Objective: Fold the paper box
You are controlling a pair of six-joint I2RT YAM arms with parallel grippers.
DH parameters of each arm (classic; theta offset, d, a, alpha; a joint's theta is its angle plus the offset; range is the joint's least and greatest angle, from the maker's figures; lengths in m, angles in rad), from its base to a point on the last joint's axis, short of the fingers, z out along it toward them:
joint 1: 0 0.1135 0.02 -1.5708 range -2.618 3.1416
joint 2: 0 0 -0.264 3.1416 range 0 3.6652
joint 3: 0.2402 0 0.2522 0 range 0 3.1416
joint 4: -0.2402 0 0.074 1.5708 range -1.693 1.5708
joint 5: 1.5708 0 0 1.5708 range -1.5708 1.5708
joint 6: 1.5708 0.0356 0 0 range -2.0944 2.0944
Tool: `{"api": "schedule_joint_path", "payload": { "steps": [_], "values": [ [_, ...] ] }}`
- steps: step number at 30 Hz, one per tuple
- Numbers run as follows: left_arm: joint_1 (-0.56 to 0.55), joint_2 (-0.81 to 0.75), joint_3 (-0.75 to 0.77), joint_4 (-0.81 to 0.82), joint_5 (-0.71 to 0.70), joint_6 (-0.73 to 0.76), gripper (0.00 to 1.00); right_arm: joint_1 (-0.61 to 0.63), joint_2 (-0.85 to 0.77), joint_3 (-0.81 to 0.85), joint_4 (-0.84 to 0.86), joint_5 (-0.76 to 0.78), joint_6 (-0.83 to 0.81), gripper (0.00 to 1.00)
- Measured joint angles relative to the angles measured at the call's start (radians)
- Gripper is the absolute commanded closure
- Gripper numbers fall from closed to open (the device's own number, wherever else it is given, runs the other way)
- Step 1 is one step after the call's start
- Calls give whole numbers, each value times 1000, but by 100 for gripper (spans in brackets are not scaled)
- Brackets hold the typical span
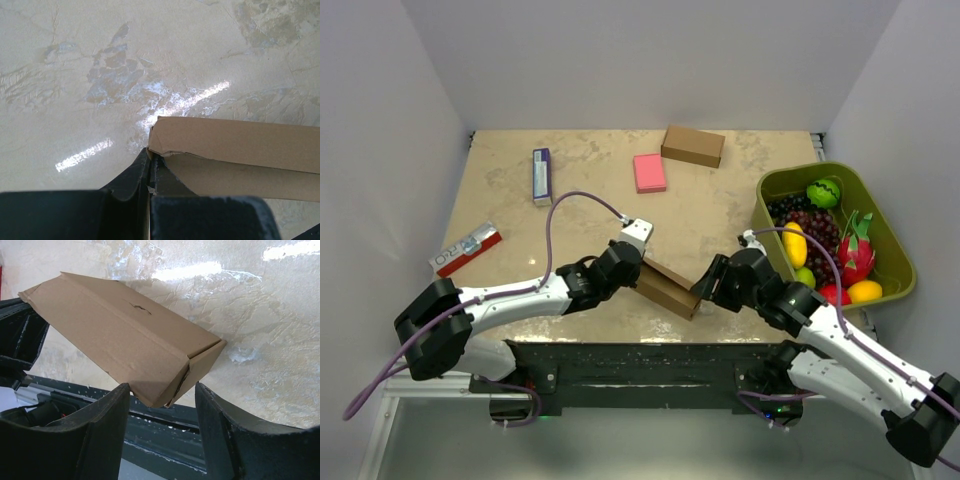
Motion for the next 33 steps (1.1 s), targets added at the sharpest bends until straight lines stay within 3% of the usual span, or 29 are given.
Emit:
{"api": "schedule_joint_path", "payload": {
  "steps": [20, 33],
  "values": [
    [-4, -15, -16, 13, 13, 5, 100, 3, -39, -108, 98, -21, 23, 53],
    [-10, -143, -109, 21, 154, 111, 57, 3, -51, -135, 104, -23, 35, 54]
  ]
}}
